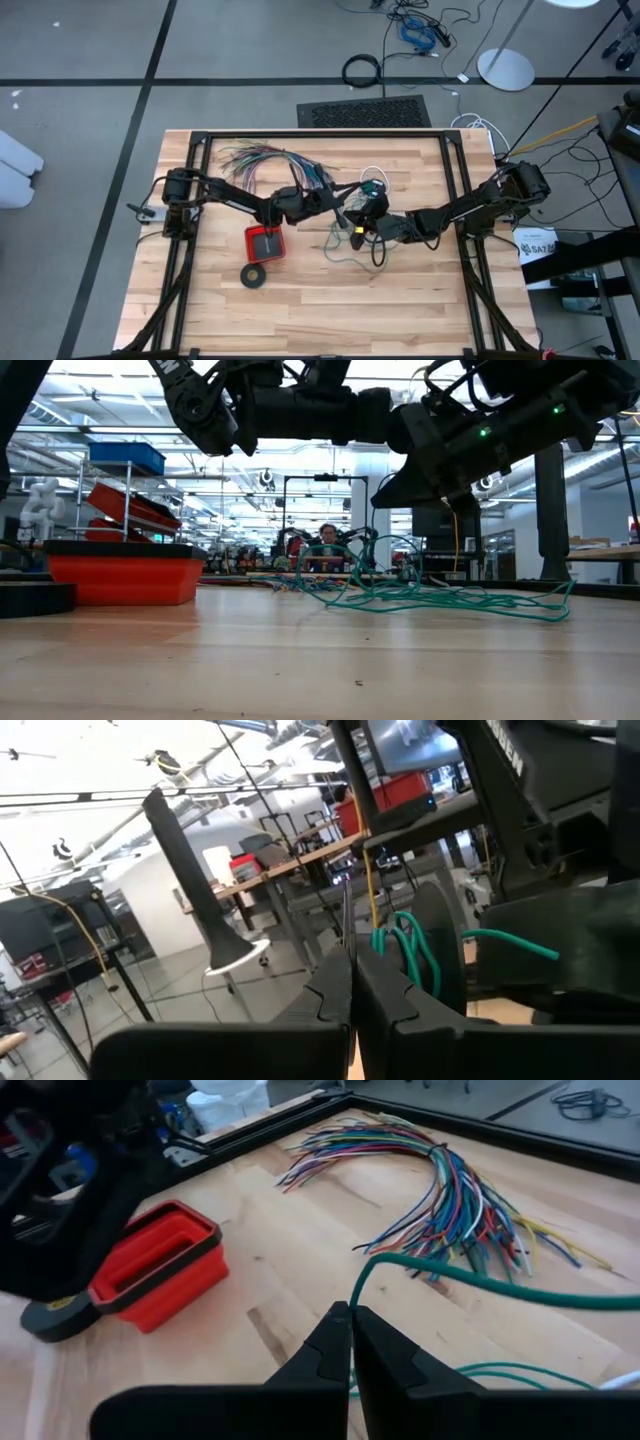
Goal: Coil cords
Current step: Coil the green wire onto the spool
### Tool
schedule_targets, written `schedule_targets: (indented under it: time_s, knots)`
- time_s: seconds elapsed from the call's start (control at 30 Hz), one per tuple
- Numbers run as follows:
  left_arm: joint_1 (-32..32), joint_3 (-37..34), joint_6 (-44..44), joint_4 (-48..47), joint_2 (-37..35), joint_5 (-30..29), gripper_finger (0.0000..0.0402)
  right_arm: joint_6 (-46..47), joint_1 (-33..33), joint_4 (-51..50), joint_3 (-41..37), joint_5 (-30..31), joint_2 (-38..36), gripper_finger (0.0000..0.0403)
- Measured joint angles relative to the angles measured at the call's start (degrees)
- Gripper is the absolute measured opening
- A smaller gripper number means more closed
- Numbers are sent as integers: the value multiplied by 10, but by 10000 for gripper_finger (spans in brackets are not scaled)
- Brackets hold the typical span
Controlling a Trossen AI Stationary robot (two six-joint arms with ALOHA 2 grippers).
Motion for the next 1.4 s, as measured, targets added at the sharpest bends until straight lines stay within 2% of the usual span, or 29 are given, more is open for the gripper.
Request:
schedule_targets:
  time_s: [0.17, 0.47, 0.73, 0.97, 1.4]
  knots:
    - [-5, 0, 0, 0, 0, -3, 0, 0, 22, -19, 0, 22, 0, 16]
    - [-15, 0, 0, 0, 0, -7, 0, 15, 90, -104, 0, 158, -11, 96]
    - [-18, 0, -17, 6, 0, -22, 0, 137, 150, -229, 1, 238, -24, 112]
    - [-18, 0, -32, 6, 1, -18, 0, 163, 217, -224, 1, 430, -24, 112]
    - [-22, 0, -71, 24, 1, 5, 0, 159, 177, -219, 0, 435, -24, 102]
